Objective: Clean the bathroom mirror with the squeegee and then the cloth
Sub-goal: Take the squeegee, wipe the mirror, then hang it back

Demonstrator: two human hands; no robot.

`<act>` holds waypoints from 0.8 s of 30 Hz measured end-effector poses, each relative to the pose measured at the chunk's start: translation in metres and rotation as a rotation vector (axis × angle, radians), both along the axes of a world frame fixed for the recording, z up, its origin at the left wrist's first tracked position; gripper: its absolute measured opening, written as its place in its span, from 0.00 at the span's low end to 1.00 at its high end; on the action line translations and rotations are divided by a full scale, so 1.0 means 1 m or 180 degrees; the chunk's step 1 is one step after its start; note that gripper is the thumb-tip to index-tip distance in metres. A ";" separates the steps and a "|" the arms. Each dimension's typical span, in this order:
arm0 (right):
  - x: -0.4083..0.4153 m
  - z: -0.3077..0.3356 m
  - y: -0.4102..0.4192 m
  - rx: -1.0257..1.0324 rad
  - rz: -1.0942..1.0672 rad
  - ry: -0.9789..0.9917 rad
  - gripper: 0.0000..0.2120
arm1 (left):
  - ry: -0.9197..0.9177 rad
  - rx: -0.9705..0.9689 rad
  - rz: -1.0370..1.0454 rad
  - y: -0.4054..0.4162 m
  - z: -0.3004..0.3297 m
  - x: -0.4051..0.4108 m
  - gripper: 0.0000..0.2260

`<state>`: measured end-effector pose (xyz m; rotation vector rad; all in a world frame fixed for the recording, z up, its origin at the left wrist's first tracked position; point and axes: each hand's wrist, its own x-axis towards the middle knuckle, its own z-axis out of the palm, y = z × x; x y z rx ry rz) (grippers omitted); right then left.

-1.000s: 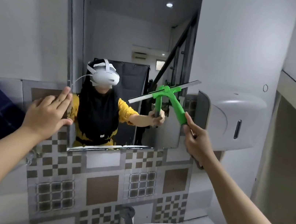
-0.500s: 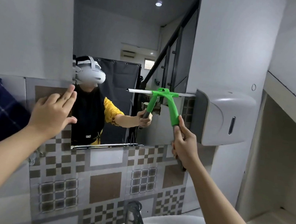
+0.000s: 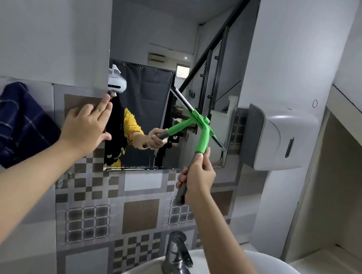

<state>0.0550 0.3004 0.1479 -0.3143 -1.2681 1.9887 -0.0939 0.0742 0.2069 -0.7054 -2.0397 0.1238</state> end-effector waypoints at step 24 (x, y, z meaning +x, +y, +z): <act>-0.032 -0.015 -0.091 0.0167 -0.0286 0.0152 0.23 | -0.0192 -0.0014 0.0040 -0.014 -0.024 -0.014 0.50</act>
